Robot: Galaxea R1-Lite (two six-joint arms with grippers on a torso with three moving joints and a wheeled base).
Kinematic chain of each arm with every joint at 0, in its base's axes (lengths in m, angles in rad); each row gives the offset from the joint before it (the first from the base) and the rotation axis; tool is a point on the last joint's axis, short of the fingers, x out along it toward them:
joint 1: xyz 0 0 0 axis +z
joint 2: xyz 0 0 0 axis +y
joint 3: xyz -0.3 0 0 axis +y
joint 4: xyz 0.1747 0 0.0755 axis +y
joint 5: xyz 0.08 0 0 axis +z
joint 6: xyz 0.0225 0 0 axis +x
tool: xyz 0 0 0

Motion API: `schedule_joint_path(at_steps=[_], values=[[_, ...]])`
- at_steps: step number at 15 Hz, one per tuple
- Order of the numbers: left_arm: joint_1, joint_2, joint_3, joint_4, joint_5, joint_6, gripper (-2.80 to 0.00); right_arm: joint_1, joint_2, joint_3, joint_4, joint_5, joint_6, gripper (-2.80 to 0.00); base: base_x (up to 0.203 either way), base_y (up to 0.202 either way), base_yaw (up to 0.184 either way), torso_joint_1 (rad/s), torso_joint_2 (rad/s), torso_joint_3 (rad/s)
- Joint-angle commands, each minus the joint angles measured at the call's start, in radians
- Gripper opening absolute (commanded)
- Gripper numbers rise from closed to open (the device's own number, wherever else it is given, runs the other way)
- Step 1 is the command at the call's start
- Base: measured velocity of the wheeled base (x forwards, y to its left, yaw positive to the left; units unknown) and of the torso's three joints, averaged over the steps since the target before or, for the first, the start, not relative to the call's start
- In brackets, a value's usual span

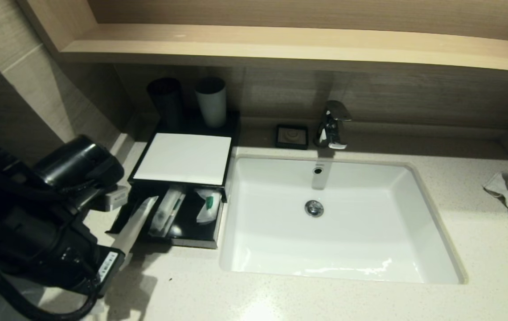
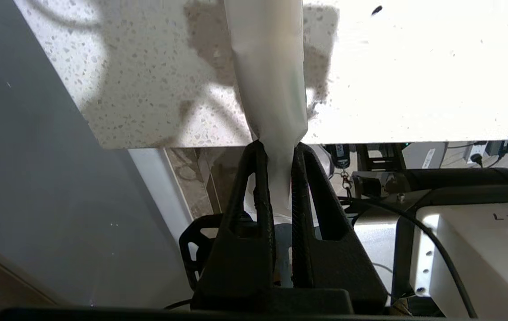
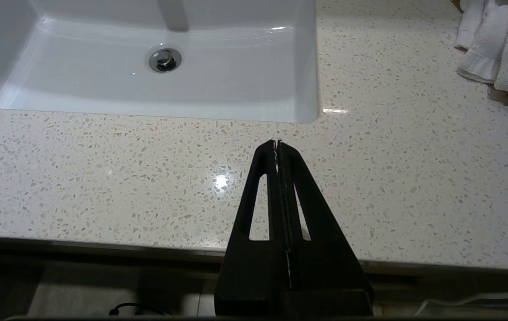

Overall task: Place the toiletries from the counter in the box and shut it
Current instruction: Place the bathroom toiletry into the drawer

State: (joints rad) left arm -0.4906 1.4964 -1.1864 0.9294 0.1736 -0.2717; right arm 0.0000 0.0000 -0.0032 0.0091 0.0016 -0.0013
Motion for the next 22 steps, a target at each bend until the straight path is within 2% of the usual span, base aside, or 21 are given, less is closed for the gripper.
schedule_joint_path(at_steps=[1, 10, 22], values=[[0.001, 0.06, -0.026, 0.001, 0.003, 0.0, -2.8, 0.0, 0.0, 0.0, 0.0, 0.0, 0.0, -2.8, 0.0, 0.0, 0.0, 0.0, 0.0, 0.0], [0.066, 0.134, -0.099, -0.006, 0.003, 0.052, -2.8, 0.0, 0.0, 0.0, 0.0, 0.0, 0.0, -2.8, 0.0, 0.0, 0.0, 0.0, 0.0, 0.0], [0.095, 0.221, -0.214, -0.012, 0.003, 0.054, -2.8, 0.0, 0.0, 0.0, 0.0, 0.0, -0.001, -2.8, 0.0, 0.0, 0.0, 0.0, 0.0, 0.0]])
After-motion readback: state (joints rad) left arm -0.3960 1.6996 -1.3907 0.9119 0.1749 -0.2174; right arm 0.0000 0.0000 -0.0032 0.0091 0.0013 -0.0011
